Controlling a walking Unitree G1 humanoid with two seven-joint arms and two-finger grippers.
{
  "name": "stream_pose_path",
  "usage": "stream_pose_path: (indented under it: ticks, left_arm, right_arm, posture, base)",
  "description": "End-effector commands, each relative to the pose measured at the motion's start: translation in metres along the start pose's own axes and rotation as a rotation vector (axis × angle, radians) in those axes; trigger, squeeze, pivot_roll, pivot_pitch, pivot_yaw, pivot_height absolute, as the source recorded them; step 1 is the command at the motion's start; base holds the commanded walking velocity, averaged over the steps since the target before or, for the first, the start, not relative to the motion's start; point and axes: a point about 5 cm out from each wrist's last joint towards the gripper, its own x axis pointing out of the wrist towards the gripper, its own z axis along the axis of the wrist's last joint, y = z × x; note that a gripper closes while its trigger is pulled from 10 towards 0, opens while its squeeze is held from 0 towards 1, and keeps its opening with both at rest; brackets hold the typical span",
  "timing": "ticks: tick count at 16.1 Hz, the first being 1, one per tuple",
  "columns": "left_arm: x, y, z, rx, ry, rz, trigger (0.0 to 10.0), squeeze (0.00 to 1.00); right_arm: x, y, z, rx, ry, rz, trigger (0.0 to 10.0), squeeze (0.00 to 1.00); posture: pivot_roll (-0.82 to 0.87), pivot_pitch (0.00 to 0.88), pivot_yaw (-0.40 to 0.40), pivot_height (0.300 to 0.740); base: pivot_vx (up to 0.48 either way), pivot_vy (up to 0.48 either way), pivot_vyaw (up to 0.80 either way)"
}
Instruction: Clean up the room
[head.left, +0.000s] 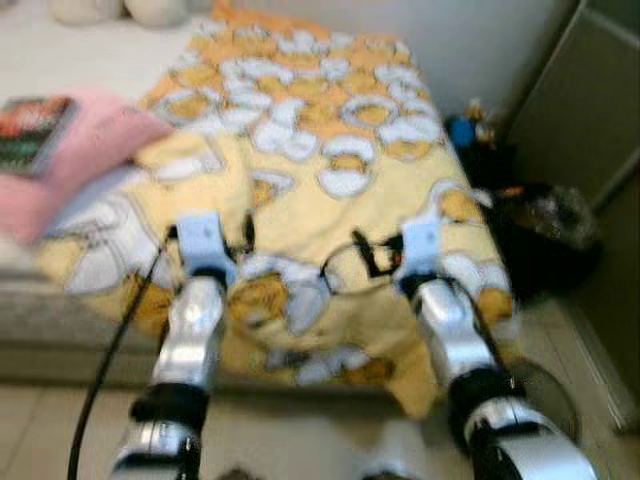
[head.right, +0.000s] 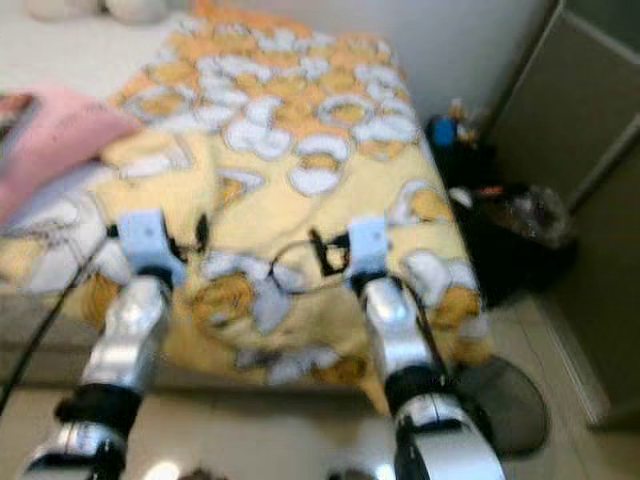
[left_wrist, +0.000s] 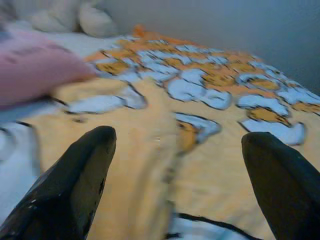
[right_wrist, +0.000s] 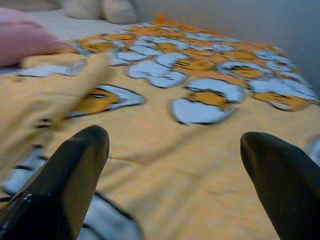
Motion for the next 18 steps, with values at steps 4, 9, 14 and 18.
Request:
stream_pose_path:
  ticks: [4,9,14,18]
  left_arm:
    - [0.004,-0.013,0.004,0.039,-0.013,-0.050,10.0,0.00]
    - [0.005,-0.007,0.003,0.072,-0.004,-0.045,10.0,0.00]
    - [0.005,-0.008,0.004,0.096,-0.006,-0.041,10.0,0.00]
    - [-0.024,0.014,0.003,0.181,-0.114,-0.115,10.0,0.00]
  right_arm:
    - [-0.002,-0.014,0.002,0.007,-0.006,-0.043,10.0,0.00]
    - [-0.004,-0.023,-0.002,0.036,0.012,-0.077,10.0,0.00]
    - [-0.002,-0.018,-0.001,0.035,0.010,-0.060,10.0,0.00]
    - [-0.032,-0.034,-0.021,0.006,0.015,-0.098,10.0,0.00]
  posture:
    - [0.01,0.000,-0.054,0.740]
    - [0.02,0.000,-0.060,0.740]
    - [0.03,0.000,-0.062,0.740]
    - [0.04,0.000,-0.061,0.740]
  base:
    - [0.000,0.480,0.00]
    - [0.000,0.480,0.00]
    - [0.000,0.432,0.00]
    - [0.000,0.000,0.00]
